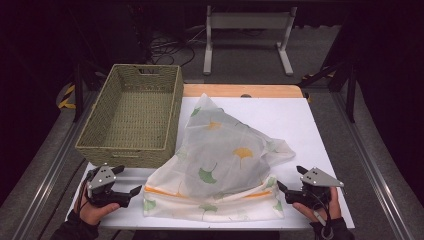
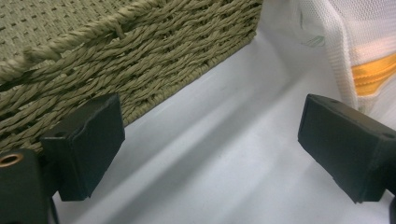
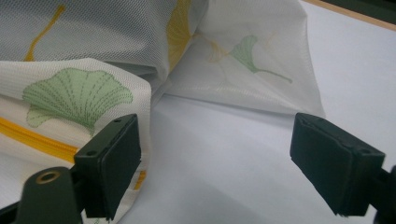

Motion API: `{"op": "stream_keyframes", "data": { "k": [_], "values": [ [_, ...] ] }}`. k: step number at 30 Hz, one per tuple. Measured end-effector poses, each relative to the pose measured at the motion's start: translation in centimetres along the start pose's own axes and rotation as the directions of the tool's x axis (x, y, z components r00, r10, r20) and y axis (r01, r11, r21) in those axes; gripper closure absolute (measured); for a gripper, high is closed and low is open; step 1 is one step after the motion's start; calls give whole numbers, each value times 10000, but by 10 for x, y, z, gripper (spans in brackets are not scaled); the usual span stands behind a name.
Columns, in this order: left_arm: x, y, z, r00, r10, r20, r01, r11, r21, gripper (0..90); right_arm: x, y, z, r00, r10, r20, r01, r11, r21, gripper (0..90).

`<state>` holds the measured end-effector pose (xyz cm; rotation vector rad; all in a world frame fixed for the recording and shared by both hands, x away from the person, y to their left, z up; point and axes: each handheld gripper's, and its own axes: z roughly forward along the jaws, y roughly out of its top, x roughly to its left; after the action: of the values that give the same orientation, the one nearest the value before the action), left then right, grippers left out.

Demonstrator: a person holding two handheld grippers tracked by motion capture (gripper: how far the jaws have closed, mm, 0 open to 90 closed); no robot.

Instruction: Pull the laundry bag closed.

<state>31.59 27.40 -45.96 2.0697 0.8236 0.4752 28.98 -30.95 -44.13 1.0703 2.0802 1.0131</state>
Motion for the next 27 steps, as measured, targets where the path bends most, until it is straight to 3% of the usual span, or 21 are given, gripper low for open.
{"op": "stream_keyframes", "data": {
  "k": [7,13,27],
  "values": [
    [-1,-1,-1,10000,-16,-1,16,10000,11,78,3,0,1,9998,-132,-119,132,9999,20,171],
    [-1,0,0,9999,117,5,-118,9999,92,78,2,-1,1,10000,-48,-76,48,10000,44,174],
    [2,1,-1,9999,3,-106,-3,10000,-53,77,0,-2,-3,10000,80,55,-80,9999,-118,178]
  ]
}}
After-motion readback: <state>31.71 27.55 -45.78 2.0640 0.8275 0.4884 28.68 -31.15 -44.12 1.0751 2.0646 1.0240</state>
